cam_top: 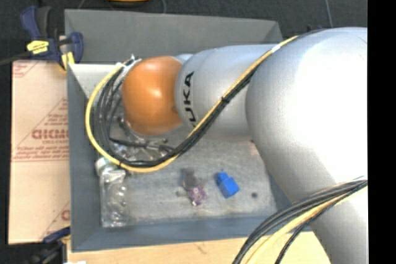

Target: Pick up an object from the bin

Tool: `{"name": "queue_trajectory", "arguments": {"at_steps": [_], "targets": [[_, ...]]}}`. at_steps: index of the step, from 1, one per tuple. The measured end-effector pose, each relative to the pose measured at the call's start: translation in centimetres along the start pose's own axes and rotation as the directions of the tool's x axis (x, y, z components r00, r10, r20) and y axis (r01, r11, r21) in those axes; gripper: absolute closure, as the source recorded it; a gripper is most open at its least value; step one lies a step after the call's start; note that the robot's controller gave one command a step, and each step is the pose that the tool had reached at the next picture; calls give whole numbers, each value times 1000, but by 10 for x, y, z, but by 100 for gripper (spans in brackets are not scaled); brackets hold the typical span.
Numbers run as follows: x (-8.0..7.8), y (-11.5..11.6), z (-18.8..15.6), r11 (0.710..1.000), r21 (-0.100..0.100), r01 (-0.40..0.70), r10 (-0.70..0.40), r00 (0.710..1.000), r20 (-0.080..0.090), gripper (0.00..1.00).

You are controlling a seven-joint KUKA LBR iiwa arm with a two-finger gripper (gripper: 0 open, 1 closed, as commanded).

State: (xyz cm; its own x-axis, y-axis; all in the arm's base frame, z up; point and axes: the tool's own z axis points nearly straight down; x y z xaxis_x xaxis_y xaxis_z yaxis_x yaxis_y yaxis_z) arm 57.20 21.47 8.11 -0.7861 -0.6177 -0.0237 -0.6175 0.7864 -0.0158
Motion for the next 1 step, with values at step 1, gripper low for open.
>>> {"name": "queue_trajectory", "arguments": {"at_steps": [1], "targets": [[0,5,-128,999,-11,-41,41,999,-13,100]]}}
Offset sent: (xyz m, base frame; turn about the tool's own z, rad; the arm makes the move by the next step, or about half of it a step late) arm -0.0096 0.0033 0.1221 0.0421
